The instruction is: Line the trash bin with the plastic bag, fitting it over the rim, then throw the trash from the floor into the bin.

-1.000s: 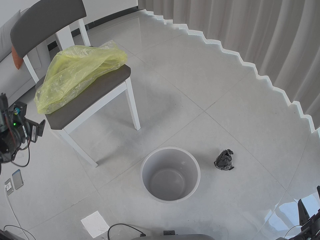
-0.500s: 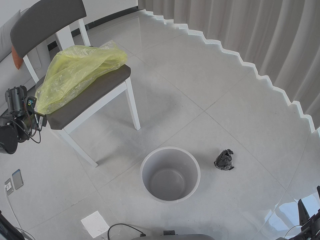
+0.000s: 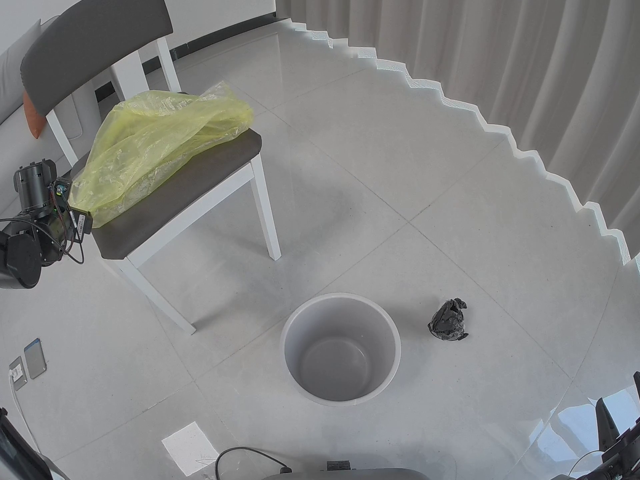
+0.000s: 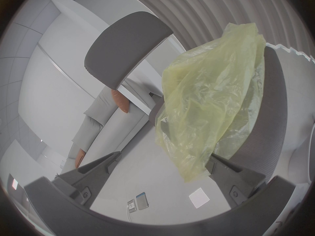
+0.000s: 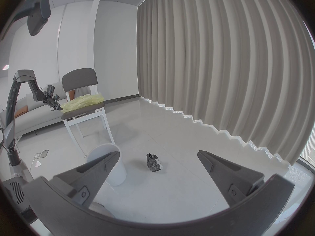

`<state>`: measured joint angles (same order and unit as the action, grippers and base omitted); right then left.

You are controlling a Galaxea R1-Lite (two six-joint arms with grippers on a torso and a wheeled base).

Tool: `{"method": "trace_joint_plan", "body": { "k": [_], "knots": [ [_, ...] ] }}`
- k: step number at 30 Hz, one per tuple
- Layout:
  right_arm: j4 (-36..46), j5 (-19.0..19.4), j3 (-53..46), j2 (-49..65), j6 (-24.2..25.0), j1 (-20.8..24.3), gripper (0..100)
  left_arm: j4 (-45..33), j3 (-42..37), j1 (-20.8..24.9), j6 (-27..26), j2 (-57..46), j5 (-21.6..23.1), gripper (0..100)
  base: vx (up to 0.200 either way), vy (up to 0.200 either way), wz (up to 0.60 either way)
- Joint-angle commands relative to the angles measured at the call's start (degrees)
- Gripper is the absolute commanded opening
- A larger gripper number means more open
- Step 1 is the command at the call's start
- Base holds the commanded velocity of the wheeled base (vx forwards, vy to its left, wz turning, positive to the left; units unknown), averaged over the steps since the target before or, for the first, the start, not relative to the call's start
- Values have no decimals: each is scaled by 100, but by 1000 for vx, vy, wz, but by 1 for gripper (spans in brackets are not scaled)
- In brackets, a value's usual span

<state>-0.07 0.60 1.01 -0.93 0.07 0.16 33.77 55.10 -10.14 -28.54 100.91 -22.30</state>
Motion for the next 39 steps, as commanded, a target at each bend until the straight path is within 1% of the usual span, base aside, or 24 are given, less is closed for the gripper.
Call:
{"method": "trace_joint_plan", "body": {
  "k": [1,8,9,16,18,19,21,22,23,24,25,28,29,30,31,32,34,35,36,37,38,39],
  "knots": [
    [-1,-7,-101,57,10,2,100,-2,27,-32,50,34,6,100,0,0,0],
    [-1,-7,-101,57,19,2,100,7,45,-23,112,69,68,100,0,0,0],
    [-1,-7,-101,57,19,2,100,7,45,-32,147,69,147,0,0,0,0],
    [-1,-7,-101,57,1,2,100,69,53,-32,200,60,191,0,0,0,0],
    [-1,-25,-101,66,19,-7,100,95,45,-23,252,42,191,0,0,0,0],
    [-10,-51,-101,66,10,2,100,148,53,12,367,25,217,0,0,0,0],
    [-72,2,-101,66,-51,2,100,315,53,74,569,-37,393,0,0,0,0],
    [-300,37,57,57,45,2,100,464,53,153,700,-151,577,0,0,0,0],
    [-371,72,127,57,72,2,100,490,53,171,718,-186,612,0,0,0,0],
    [-625,230,523,-4,248,46,100,534,53,223,771,-327,727,0,0,0,0],
    [-678,485,1085,-329,502,46,100,499,115,337,797,-608,885,0,0,0,0],
    [-696,591,1428,-1024,441,46,100,236,440,628,753,-1162,1219,0,0,0,0],
    [-696,591,1428,-1024,441,46,100,236,440,628,753,-1162,1219,0,0,0,0],
    [-749,705,1578,-1507,239,54,100,-353,783,900,753,-1601,1403,0,0,0,0],
    [-766,784,1727,-1788,160,63,100,-828,967,1111,753,-1874,1491,0,0,0,0],
    [-766,810,1806,-1902,142,63,100,-1048,1046,1216,753,-1997,1509,0,0,0,0],
    [-792,925,2307,-2597,151,54,100,-2287,1618,1805,692,-2454,1491,0,0,0,0],
    [-792,925,2307,-2597,151,54,100,-2287,1618,1805,692,-2454,1491,0,0,0,0],
    [-801,942,2755,-3186,160,54,100,-3271,2189,2341,446,-2656,1447,0,0,0,0],
    [-801,942,2931,-3405,160,63,100,-3640,2444,2544,270,-2700,1421,0,0,0,0],
    [-801,942,2931,-3405,160,63,100,-3640,2444,2544,270,-2700,1421,0,0,0,0],
    [-801,951,3283,-3906,160,90,100,-4326,2998,2974,-214,-2753,1254,0,0,0,0]
  ]
}}
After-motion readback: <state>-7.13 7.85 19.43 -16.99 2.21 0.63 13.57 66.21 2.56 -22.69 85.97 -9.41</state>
